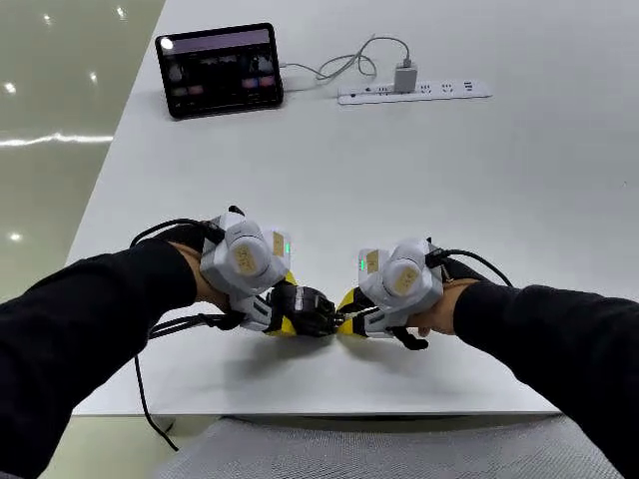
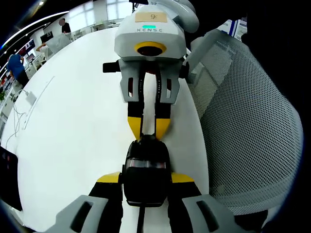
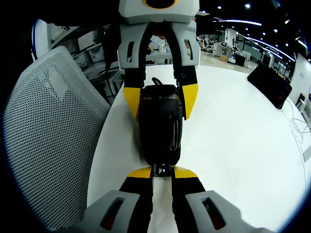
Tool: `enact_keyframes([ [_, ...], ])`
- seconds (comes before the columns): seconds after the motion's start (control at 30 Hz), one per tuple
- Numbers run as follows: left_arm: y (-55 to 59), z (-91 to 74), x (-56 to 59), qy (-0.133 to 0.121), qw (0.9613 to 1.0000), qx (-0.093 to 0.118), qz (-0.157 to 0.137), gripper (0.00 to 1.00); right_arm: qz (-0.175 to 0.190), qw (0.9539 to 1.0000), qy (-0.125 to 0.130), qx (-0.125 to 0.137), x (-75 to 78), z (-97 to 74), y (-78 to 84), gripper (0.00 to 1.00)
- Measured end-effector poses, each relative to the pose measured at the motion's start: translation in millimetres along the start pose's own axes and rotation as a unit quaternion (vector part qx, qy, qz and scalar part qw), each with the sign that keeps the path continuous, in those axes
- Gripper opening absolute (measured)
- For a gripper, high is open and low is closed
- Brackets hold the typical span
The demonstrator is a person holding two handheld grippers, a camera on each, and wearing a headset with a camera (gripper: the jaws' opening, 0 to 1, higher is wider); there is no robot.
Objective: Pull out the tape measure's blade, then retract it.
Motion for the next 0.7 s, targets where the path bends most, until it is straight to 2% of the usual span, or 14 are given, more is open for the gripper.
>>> enact_keyframes([
  [0.1, 1.2, 0.1, -0.4, 0.003, 1.0000, 0.004, 0.003, 0.31, -0.003, 1.0000, -0.002, 0.000, -0.2, -1.3, 1.9, 0.08],
  [0.13, 1.5, 0.0, -1.0, 0.003, 1.0000, 0.007, 0.001, 0.31, -0.017, 0.9999, 0.002, -0.001, 0.0, -3.2, 3.8, 0.08],
  [0.2, 1.4, 0.2, -1.4, 0.002, 0.9999, 0.010, -0.008, 0.31, -0.010, 0.9999, 0.003, 0.000, 0.5, -6.8, 7.8, 0.08],
  [0.23, 1.6, 0.5, -0.4, -0.001, 0.9999, 0.013, -0.007, 0.31, 0.008, 1.0000, 0.001, 0.002, 1.8, -9.0, 10.9, 0.09],
  [0.43, 1.4, 0.6, 0.2, -0.005, 0.9998, 0.015, -0.016, 0.31, -0.039, 0.9991, 0.015, 0.005, -0.8, -6.8, 9.5, 0.11],
  [0.53, 1.4, 0.7, 0.2, -0.005, 0.9998, 0.012, -0.015, 0.31, -0.017, 0.9998, 0.010, 0.003, 1.2, -7.6, 10.2, 0.12],
  [0.7, 1.9, 1.0, -0.2, -0.004, 0.9998, 0.011, -0.015, 0.31, -0.022, 0.9997, 0.012, 0.008, 1.3, -4.4, 2.8, 0.14],
])
Point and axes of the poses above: the centre of the closed fingertips' face, and the gripper's own axes: z roughly forward along the fingers, x roughly to its right, y roughly out of its underside, the point moved 9 cm from there along -z, roughly backward along the fingers, and after that the axes turned 2 degrees about -x, right-handed, at the moved point
